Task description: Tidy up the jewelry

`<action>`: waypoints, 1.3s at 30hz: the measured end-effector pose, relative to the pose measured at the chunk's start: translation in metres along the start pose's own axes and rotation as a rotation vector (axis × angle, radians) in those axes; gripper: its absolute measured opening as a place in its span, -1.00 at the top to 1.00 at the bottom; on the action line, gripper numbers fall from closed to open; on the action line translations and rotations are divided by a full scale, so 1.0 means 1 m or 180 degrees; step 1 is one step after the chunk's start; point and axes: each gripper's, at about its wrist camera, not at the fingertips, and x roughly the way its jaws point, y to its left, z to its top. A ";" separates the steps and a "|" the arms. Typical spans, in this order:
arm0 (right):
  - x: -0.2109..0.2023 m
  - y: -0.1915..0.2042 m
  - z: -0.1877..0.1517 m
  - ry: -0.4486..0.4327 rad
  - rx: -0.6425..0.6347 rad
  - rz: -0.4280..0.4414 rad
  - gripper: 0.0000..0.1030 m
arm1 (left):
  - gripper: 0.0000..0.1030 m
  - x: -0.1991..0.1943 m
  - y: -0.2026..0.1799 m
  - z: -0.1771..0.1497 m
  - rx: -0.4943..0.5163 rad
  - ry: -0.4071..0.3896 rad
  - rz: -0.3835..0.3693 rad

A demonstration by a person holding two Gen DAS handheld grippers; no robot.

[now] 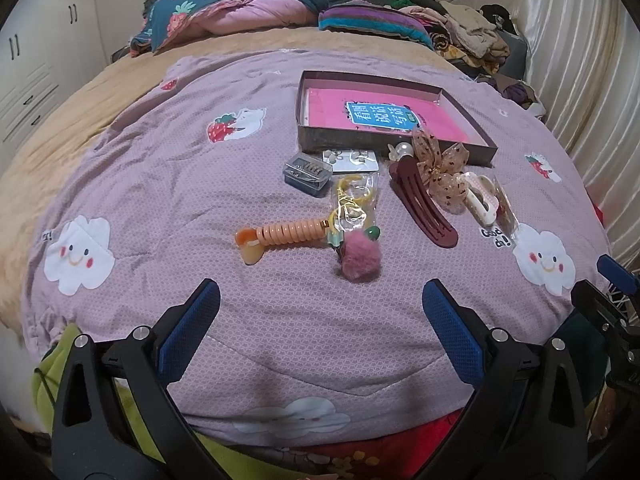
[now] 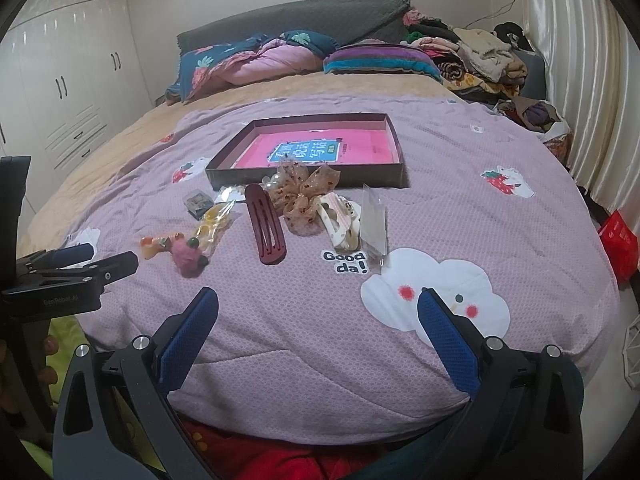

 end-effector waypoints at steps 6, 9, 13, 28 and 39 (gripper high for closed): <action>-0.001 0.000 0.000 -0.0001 -0.0006 -0.0001 -0.92 | -0.84 -0.001 0.000 0.001 0.0002 -0.0003 -0.0003; 0.000 0.000 0.000 -0.0002 -0.0005 -0.0005 -0.92 | -0.84 0.000 0.000 0.001 0.0003 -0.0003 -0.0004; 0.000 0.000 0.000 -0.0002 -0.0002 -0.0003 -0.92 | -0.84 -0.001 0.001 0.001 0.0002 -0.0007 -0.0008; 0.002 0.001 0.001 0.0008 0.0001 0.0010 -0.92 | -0.84 -0.002 0.000 0.001 0.0002 -0.0016 0.0000; 0.011 -0.001 0.008 0.0075 0.0004 0.0044 -0.92 | -0.84 -0.002 0.000 0.003 -0.0023 -0.0016 -0.0004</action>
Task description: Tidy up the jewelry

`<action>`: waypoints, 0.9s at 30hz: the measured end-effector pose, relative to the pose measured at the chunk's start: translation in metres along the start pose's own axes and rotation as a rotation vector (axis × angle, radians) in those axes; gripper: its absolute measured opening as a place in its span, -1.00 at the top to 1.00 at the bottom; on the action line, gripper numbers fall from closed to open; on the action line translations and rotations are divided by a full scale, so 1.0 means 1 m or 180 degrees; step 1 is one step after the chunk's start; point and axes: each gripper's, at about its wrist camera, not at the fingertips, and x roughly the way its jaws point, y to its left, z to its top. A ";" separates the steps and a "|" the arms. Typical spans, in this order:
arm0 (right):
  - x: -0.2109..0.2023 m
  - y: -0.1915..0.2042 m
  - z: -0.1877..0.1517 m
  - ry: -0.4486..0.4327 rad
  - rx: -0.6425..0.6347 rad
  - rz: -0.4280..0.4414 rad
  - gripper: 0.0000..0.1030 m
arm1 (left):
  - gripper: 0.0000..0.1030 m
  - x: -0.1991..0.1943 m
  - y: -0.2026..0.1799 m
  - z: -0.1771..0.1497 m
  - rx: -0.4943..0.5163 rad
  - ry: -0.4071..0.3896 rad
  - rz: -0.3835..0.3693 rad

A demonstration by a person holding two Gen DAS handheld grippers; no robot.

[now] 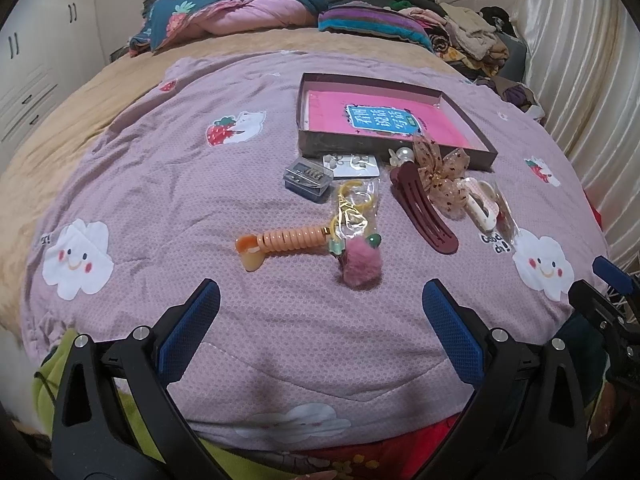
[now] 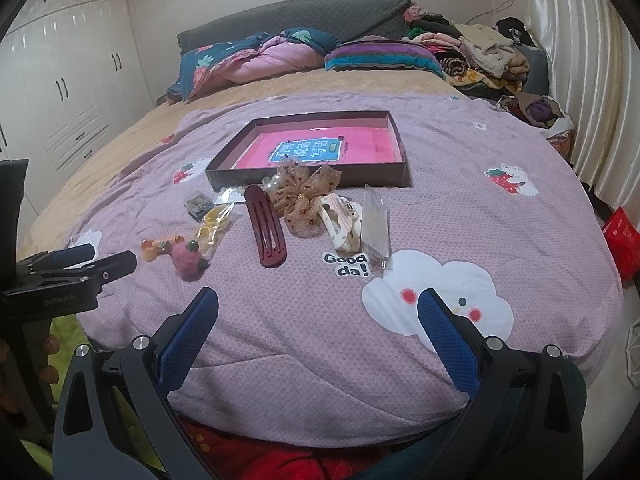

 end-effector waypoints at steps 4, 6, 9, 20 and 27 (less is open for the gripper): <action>0.008 -0.005 0.008 0.0037 -0.0009 0.0011 -0.92 | -0.84 0.001 0.005 0.004 -0.0043 0.0000 0.0019; 0.014 -0.007 0.014 0.0063 -0.0022 0.0006 -0.92 | -0.84 0.005 0.011 0.008 -0.0083 0.0010 0.0028; 0.023 -0.009 0.022 0.0100 -0.0045 0.0018 -0.92 | -0.84 0.012 0.025 0.016 -0.0146 0.0032 0.0076; 0.057 -0.019 0.053 0.0168 -0.0066 0.0052 -0.92 | -0.84 0.041 0.063 0.049 -0.0268 0.0092 0.0005; 0.080 -0.033 0.056 0.0281 0.0017 0.0035 -0.92 | -0.84 0.084 0.060 0.064 -0.0122 0.0343 -0.0203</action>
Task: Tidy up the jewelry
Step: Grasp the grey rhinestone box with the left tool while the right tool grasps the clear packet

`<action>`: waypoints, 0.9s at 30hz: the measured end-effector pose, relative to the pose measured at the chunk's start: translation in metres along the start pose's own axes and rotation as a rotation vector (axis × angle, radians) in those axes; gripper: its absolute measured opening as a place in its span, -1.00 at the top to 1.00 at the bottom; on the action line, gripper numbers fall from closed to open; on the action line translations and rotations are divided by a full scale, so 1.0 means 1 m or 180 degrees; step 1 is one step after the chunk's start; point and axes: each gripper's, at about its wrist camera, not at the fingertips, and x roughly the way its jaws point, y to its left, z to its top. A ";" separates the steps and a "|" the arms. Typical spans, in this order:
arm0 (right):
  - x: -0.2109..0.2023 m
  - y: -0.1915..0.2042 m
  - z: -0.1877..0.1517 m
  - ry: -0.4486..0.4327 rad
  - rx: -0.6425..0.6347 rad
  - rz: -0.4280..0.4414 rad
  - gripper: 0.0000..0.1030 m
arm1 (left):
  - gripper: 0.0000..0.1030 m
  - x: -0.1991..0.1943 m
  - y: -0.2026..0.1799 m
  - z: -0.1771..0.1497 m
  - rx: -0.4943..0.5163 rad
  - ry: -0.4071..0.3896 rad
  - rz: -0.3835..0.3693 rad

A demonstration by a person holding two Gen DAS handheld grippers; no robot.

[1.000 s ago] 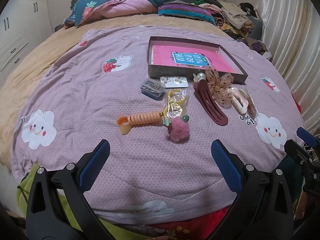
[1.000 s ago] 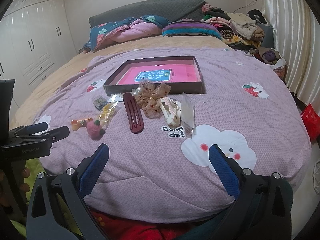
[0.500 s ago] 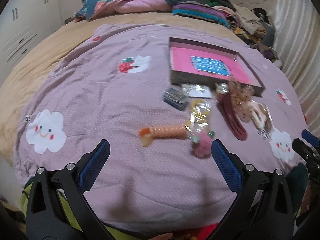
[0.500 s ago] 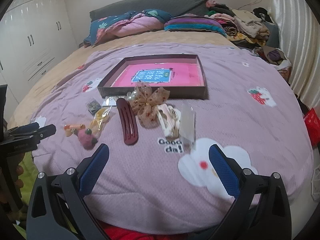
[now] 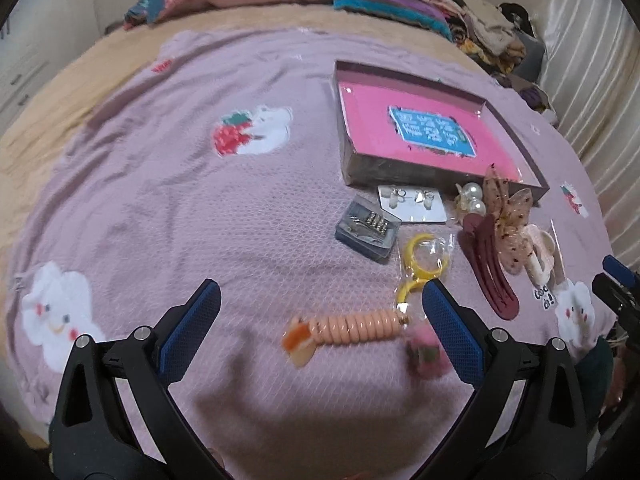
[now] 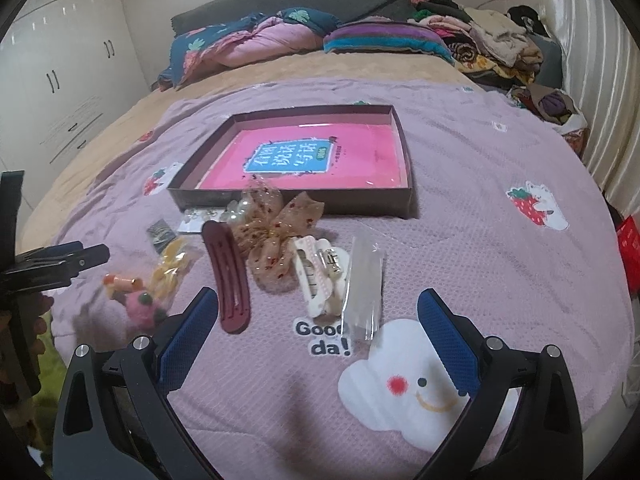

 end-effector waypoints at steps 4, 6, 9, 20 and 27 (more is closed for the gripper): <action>0.017 -0.008 -0.002 0.0102 0.0022 -0.0041 -0.92 | -0.84 0.019 0.000 0.006 0.0053 0.0043 0.0010; 0.025 -0.011 -0.003 0.0137 0.0021 -0.0084 -0.92 | -0.84 0.027 -0.001 0.010 0.0105 0.0073 0.0046; 0.036 -0.019 -0.004 0.0186 0.0098 -0.0057 -0.91 | -0.84 0.035 0.000 0.014 0.0120 0.0106 -0.0072; 0.065 -0.050 -0.002 0.0401 0.0494 0.0218 -0.11 | -0.43 0.059 -0.010 0.025 0.0251 0.0215 -0.0267; 0.063 -0.062 0.002 0.0350 0.0565 0.0373 0.32 | -0.09 0.068 -0.020 0.032 0.0368 0.0207 -0.0312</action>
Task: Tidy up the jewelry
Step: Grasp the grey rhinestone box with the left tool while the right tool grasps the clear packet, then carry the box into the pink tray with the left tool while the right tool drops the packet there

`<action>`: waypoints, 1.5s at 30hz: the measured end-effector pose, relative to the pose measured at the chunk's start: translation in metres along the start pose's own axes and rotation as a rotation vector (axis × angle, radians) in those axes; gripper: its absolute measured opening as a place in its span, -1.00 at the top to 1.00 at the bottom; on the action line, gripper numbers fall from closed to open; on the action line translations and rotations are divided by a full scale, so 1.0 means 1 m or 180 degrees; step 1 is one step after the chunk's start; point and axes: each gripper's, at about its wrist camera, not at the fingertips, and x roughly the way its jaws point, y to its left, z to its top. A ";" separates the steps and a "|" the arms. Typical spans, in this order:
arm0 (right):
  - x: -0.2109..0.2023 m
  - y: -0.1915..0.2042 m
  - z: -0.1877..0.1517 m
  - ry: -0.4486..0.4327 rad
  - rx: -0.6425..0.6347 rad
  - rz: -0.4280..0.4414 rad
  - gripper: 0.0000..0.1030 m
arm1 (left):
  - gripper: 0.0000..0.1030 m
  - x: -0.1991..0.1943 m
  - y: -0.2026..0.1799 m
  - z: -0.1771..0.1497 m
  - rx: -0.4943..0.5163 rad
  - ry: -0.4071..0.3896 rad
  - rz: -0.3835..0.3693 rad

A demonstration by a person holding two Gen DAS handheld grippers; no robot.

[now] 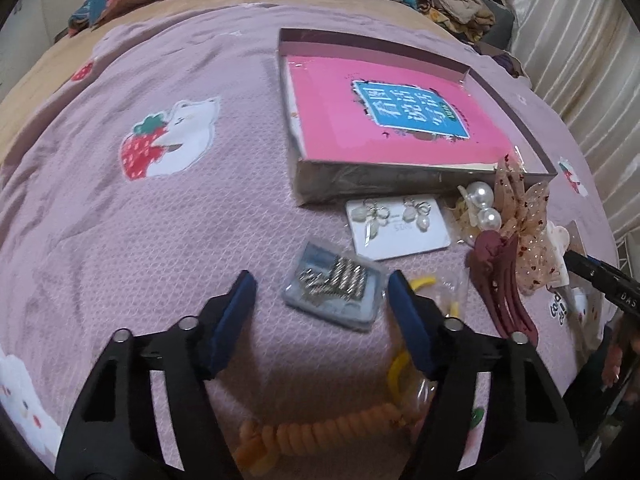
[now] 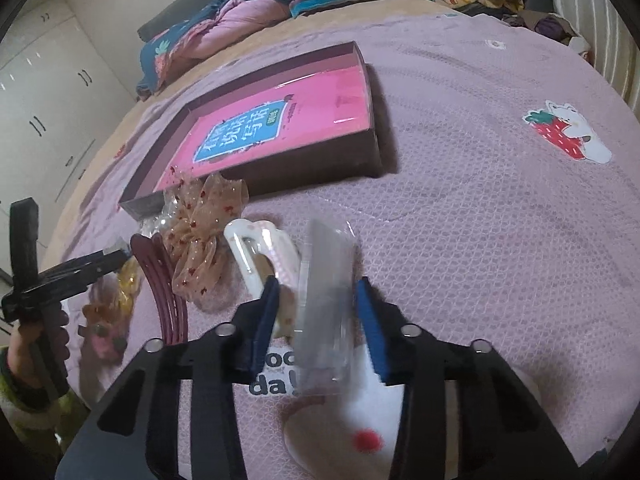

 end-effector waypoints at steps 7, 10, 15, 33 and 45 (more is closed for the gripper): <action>-0.005 -0.012 0.004 -0.0013 0.0039 -0.0029 0.60 | 0.16 0.008 -0.008 0.008 0.0090 -0.0021 -0.0073; -0.007 -0.019 0.002 -0.0007 0.0062 -0.0041 0.62 | 0.16 0.007 -0.008 0.007 0.0087 -0.0041 -0.0094; -0.017 -0.021 0.000 -0.0081 0.0086 -0.0021 0.63 | 0.16 -0.004 -0.007 0.005 0.0061 -0.0110 -0.0141; -0.049 0.024 0.050 -0.0376 -0.0240 0.0279 0.63 | 0.16 -0.057 0.002 0.042 -0.0043 -0.0476 -0.0177; -0.039 0.048 0.126 -0.0631 -0.0430 0.0333 0.63 | 0.16 -0.047 -0.023 0.092 0.0043 -0.0562 -0.0246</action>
